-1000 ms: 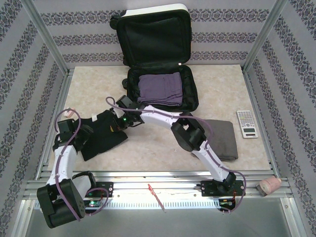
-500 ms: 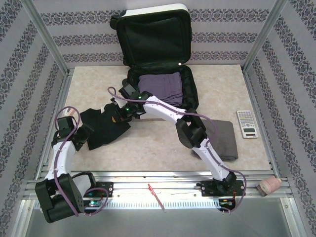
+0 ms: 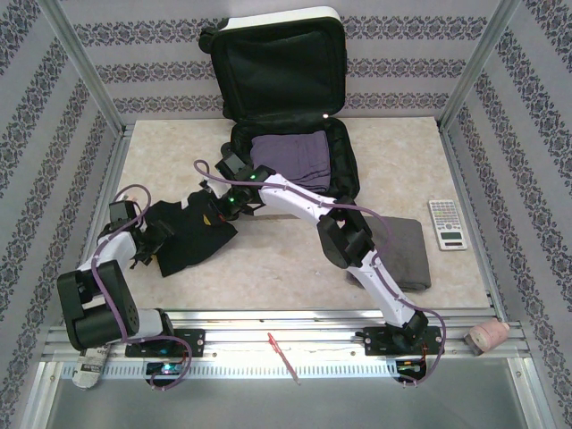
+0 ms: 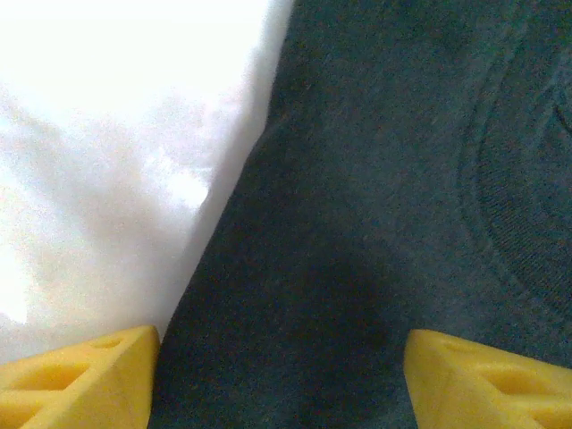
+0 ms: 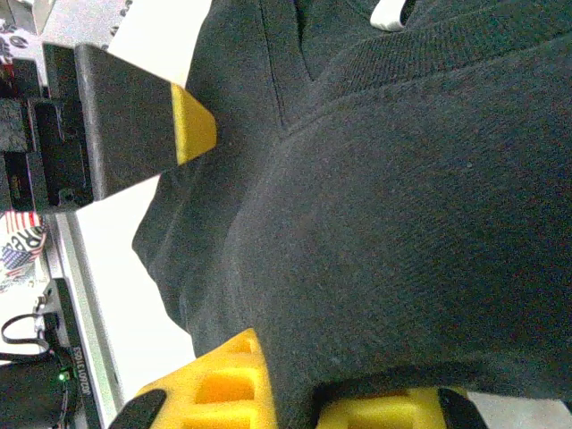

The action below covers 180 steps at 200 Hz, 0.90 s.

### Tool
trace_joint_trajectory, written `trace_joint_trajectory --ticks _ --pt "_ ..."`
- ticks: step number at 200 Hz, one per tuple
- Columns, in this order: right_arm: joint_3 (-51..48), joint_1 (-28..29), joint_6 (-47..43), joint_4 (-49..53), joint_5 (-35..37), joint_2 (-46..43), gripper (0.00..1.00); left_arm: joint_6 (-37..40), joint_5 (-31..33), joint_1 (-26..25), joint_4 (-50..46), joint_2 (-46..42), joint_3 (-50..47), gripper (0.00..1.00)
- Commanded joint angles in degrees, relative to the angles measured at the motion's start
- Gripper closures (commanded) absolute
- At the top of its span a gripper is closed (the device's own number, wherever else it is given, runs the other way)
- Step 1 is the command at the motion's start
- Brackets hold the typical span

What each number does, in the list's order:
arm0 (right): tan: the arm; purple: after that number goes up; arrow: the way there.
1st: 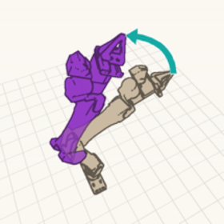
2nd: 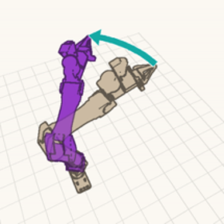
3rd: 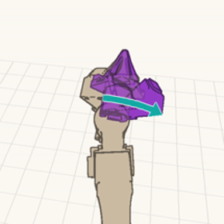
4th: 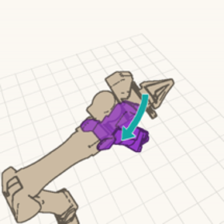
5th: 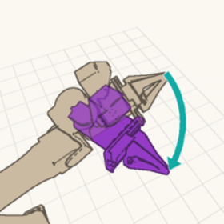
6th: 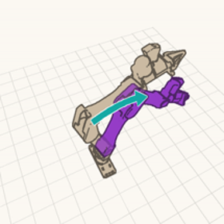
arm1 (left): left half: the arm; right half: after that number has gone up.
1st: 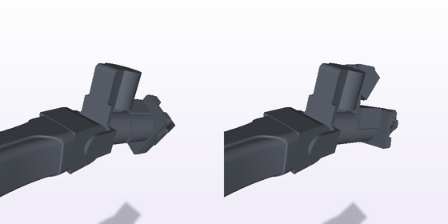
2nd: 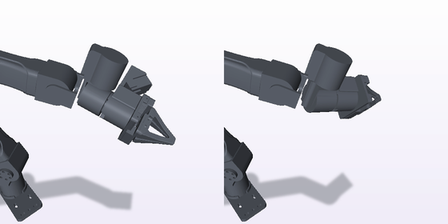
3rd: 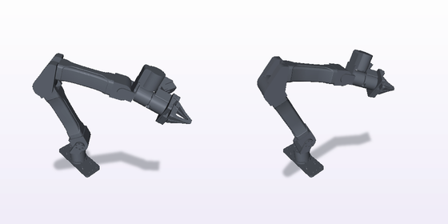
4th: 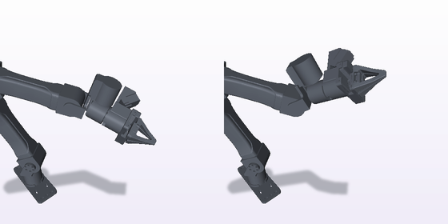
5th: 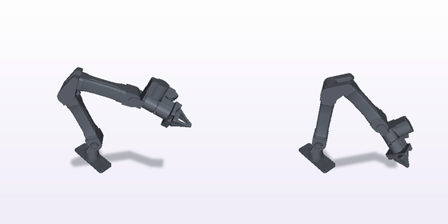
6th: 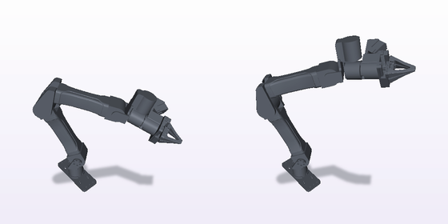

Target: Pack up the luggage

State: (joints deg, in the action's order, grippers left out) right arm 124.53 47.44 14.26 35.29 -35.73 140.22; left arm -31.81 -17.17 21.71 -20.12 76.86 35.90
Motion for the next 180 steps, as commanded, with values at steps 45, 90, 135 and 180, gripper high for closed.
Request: trace_joint_trajectory --ticks 45,90,135,180 --pt "1.5 -0.6 -1.8 1.7 -4.0 1.0 1.0 3.3 0.0 -2.3 3.0 3.4 2.6 0.29" --pt "1.3 -0.3 -1.8 1.7 -4.5 0.9 1.0 4.6 4.2 -5.8 1.7 4.5 3.7 0.29" --pt "1.1 -0.2 -1.4 1.4 -5.2 1.0 1.0 4.7 4.3 -10.4 2.2 8.0 4.6 0.34" --pt "-0.2 -0.2 -1.6 1.0 -5.0 0.2 1.0 5.3 5.3 -12.2 0.7 10.0 6.7 0.58"
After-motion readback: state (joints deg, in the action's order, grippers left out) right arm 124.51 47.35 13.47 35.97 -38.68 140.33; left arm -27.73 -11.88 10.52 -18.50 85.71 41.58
